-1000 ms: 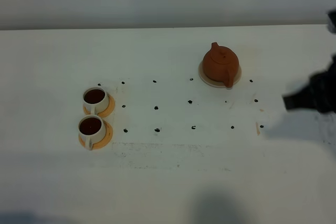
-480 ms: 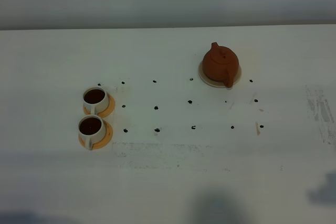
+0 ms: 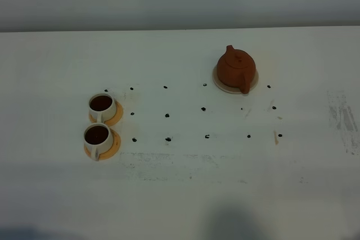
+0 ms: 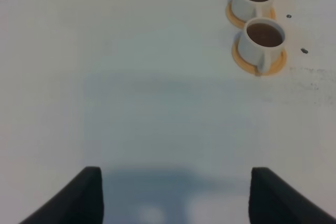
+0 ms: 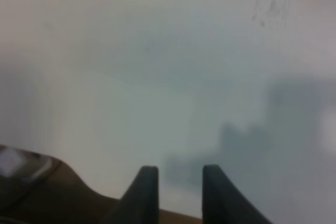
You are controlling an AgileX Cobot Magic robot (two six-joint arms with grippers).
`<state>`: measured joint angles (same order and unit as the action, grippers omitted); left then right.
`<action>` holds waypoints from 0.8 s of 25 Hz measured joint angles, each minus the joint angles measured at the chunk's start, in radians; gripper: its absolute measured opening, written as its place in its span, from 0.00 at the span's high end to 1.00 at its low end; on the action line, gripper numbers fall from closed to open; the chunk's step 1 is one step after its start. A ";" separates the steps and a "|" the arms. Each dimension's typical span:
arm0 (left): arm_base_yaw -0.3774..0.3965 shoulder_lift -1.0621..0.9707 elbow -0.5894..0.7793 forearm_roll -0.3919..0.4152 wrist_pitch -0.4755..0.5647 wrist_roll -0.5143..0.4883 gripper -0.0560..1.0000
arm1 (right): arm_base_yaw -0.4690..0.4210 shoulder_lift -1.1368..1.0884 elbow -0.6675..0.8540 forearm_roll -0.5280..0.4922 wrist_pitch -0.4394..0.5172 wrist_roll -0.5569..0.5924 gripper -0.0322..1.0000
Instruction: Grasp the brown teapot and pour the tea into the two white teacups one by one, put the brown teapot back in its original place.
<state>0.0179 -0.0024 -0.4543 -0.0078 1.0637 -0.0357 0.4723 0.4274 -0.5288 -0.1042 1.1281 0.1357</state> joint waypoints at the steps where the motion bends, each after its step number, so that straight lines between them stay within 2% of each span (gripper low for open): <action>1: 0.000 0.000 0.000 0.000 0.000 0.000 0.42 | 0.000 0.000 0.003 0.000 -0.003 -0.002 0.77; 16: 0.000 0.000 0.000 0.000 0.000 0.000 0.42 | -0.002 -0.005 0.003 -0.002 -0.012 -0.004 0.77; 20: 0.000 0.000 0.000 0.000 0.000 0.000 0.42 | -0.078 -0.032 0.003 -0.002 -0.012 -0.004 0.77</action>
<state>0.0179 -0.0024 -0.4543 -0.0078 1.0637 -0.0357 0.3942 0.3949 -0.5263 -0.1065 1.1157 0.1316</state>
